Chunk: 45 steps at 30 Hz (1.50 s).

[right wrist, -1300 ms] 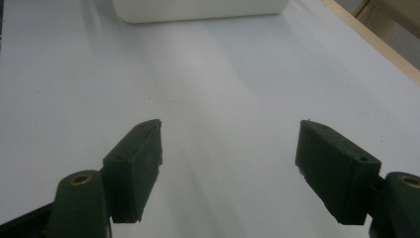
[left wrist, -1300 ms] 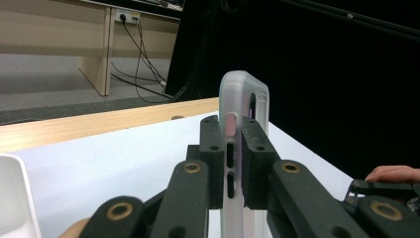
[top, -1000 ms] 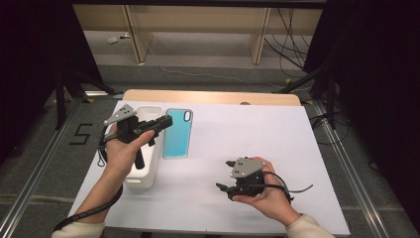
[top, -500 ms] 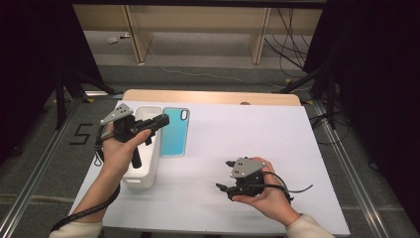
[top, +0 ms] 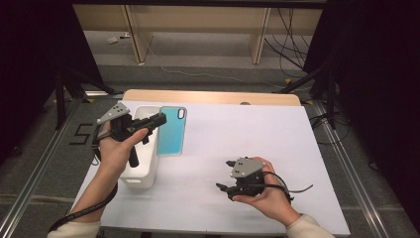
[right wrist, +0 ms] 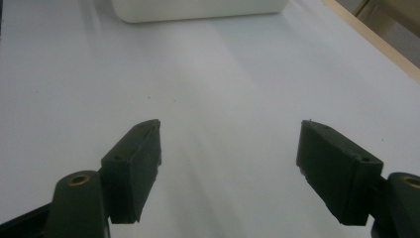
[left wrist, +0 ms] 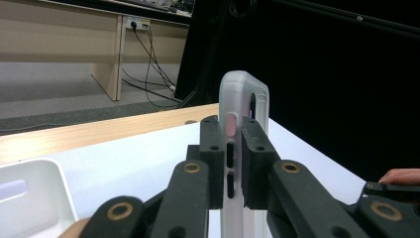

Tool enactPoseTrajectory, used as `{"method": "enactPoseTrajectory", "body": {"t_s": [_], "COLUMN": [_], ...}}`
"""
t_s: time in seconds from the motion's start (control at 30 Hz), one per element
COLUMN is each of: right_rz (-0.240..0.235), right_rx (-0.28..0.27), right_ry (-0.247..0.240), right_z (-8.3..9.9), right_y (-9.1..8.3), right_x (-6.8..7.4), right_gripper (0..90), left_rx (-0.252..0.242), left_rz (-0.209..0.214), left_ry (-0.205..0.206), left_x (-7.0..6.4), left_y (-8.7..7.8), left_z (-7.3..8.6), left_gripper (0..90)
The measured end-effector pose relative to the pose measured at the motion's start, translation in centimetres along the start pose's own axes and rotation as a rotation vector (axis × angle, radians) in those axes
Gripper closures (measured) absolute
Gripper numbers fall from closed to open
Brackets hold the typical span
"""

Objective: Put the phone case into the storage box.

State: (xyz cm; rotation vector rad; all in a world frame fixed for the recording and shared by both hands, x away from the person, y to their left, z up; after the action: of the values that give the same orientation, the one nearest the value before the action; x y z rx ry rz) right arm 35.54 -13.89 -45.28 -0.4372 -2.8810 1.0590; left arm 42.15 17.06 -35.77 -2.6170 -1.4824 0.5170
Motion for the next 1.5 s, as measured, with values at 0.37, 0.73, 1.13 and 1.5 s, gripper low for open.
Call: {"method": "enactPoseTrajectory", "body": {"t_s": [0.37,0.73,1.13,1.5], "right_rz": [0.000,0.001,-0.001,-0.004], "right_rx": [0.000,0.000,-0.001,0.000], "right_ry": [-0.001,-0.002,0.000,0.003], "right_z": [0.0,0.0,0.0,0.1], "right_y": [-0.1,0.0,0.1,0.1], "right_x": [0.0,-0.1,-0.1,0.0], "right_gripper": [26.6,26.5,26.5,26.5], "left_rx": [-0.005,-0.008,-0.012,-0.016], "left_rz": [-0.011,-0.016,-0.027,-0.042], "left_ry": [-0.001,0.007,0.003,0.002], "left_x": [0.6,1.2,1.9,2.5], "left_y": [-0.3,-0.4,-0.6,-0.7], "left_z": [-0.2,-0.3,-0.4,-0.5], "left_gripper": [81.9,81.9,81.9,81.9]}}
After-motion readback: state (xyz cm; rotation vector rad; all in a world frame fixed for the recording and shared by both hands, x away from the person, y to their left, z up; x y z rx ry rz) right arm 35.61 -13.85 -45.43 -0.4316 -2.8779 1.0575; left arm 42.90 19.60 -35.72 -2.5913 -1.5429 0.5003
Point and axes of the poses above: each handheld gripper's, and its own axes: y roughly forward along the jaws, z roughly out of its underside, x roughly to its left, the point moved 3 cm from there along y, roughly forward along the jaws, and after that the axes turned 13 degrees about -z, right-handed, at the moved point
